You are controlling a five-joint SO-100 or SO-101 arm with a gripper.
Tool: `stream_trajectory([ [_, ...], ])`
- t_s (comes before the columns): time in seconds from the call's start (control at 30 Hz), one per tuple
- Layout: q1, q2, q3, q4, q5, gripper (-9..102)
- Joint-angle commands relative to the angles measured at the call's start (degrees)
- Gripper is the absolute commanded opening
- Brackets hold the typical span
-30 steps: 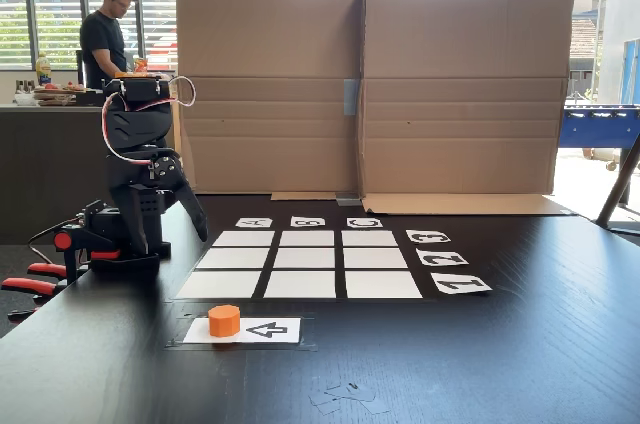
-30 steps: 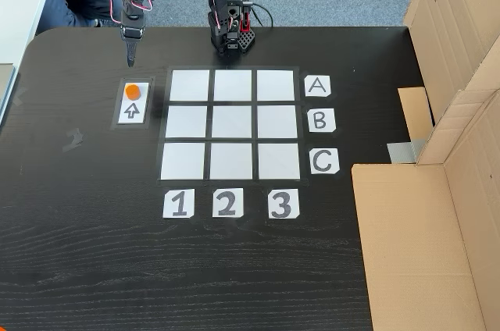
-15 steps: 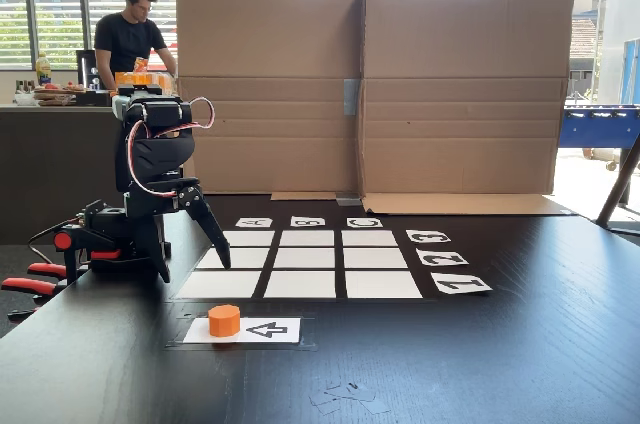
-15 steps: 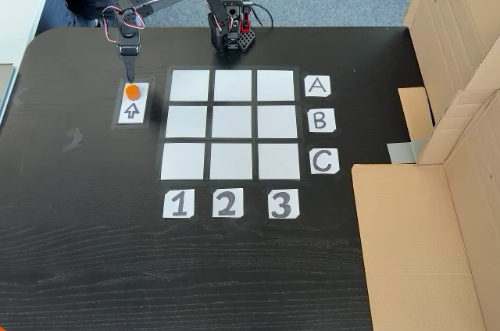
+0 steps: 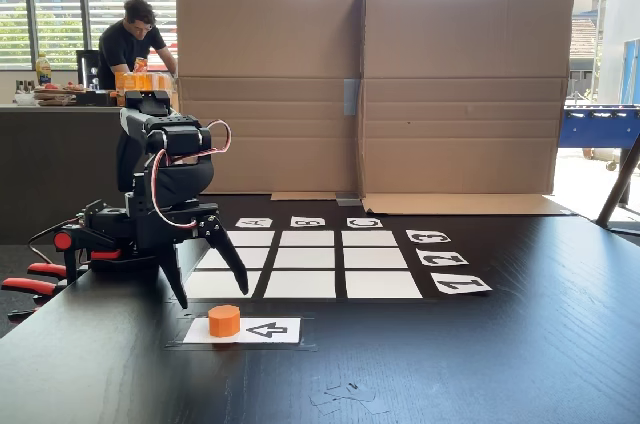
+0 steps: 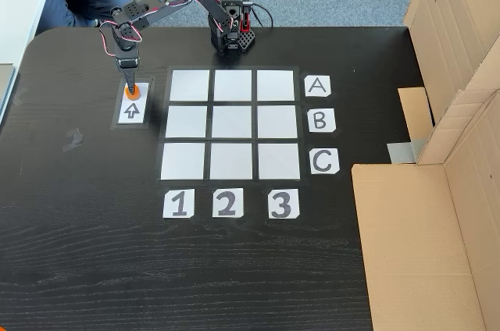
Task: Pick up the round, orange token and place it in the grid on square A1.
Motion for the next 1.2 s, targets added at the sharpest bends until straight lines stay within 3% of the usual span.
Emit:
stream_trajectory([
  [0.0,-0.53,-1.23,-3.16,0.62,0.35,33],
  [0.57,-1.23,-7.03,-7.47,0.62,0.88,32],
  [1.17,-1.41,-8.88,-9.76,0.35,1.14,24],
])
